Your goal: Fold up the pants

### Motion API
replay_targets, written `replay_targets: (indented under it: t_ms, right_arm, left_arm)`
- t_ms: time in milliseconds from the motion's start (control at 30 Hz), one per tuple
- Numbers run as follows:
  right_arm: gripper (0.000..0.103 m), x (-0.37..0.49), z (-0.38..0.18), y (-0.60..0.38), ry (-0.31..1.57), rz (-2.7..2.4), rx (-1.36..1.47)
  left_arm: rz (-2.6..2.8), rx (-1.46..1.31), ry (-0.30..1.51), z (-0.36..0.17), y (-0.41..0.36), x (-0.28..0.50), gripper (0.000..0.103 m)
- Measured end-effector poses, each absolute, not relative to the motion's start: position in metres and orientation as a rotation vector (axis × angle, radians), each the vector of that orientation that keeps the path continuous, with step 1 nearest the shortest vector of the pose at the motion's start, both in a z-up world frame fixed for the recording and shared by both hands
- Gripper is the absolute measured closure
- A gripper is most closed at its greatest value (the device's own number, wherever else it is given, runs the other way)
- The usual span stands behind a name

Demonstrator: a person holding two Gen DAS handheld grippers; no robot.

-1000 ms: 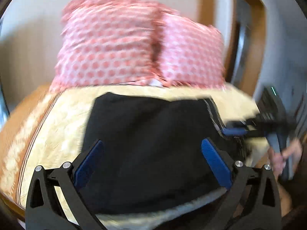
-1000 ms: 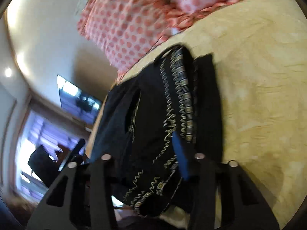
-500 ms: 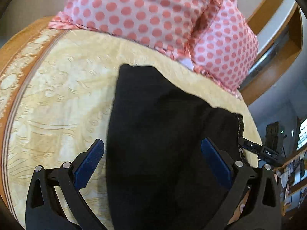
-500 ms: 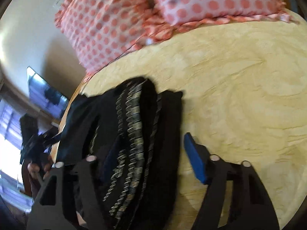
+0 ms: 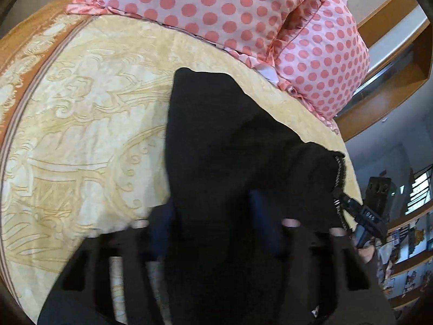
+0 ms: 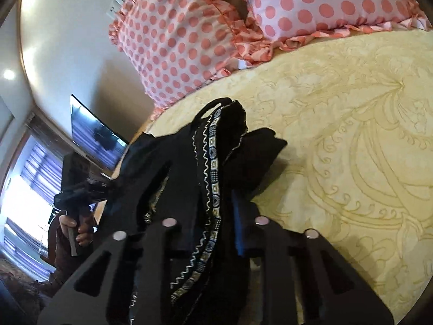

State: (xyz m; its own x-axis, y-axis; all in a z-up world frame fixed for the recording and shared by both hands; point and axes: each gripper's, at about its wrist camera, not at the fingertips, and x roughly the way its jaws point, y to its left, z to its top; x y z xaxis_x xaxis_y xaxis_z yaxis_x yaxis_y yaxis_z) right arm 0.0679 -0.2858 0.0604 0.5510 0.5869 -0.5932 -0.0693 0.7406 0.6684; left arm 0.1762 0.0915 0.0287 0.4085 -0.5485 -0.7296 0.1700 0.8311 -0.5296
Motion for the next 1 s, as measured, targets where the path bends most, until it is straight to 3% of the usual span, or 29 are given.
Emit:
replay_targets:
  t_ms: [100, 267, 500, 633, 700, 800, 867, 933, 1000]
  right_arm:
    - [0.089, 0.074, 0.069, -0.283, 0.901, 0.433, 0.638]
    - [0.091, 0.1, 0.09, -0.285, 0.886, 0.416, 0.607]
    - [0.091, 0.181, 0.114, -0.32, 0.788, 0.334, 0.603]
    - [0.091, 0.225, 0.085, -0.338, 0.857, 0.237, 0.601]
    - [0.089, 0.237, 0.055, -0.339, 0.963, 0.152, 0.586]
    - [0.076, 0.236, 0.047, -0.339, 0.981, 0.115, 0.572]
    - [0.06, 0.234, 0.053, -0.337, 0.996, 0.079, 0.533]
    - [0.053, 0.224, 0.066, -0.336, 0.973, 0.036, 0.487]
    - [0.049, 0.203, 0.089, -0.332, 0.9, 0.055, 0.466]
  left_arm:
    - [-0.463, -0.422, 1.05, 0.03, 0.095, 0.174, 0.074]
    - [-0.459, -0.381, 0.987, 0.051, 0.086, 0.184, 0.082]
    - [-0.424, -0.352, 0.897, 0.081, 0.052, 0.271, 0.083]
    - [-0.38, -0.365, 0.966, 0.057, 0.038, 0.326, 0.083]
    - [-0.32, -0.355, 1.027, 0.033, 0.033, 0.341, 0.069]
    - [-0.294, -0.384, 1.038, 0.018, 0.036, 0.341, 0.054]
    - [-0.291, -0.386, 1.031, 0.023, 0.04, 0.337, 0.049]
    - [-0.244, -0.363, 0.995, 0.037, 0.049, 0.325, 0.044]
    - [-0.239, -0.32, 0.904, 0.062, 0.056, 0.303, 0.027]
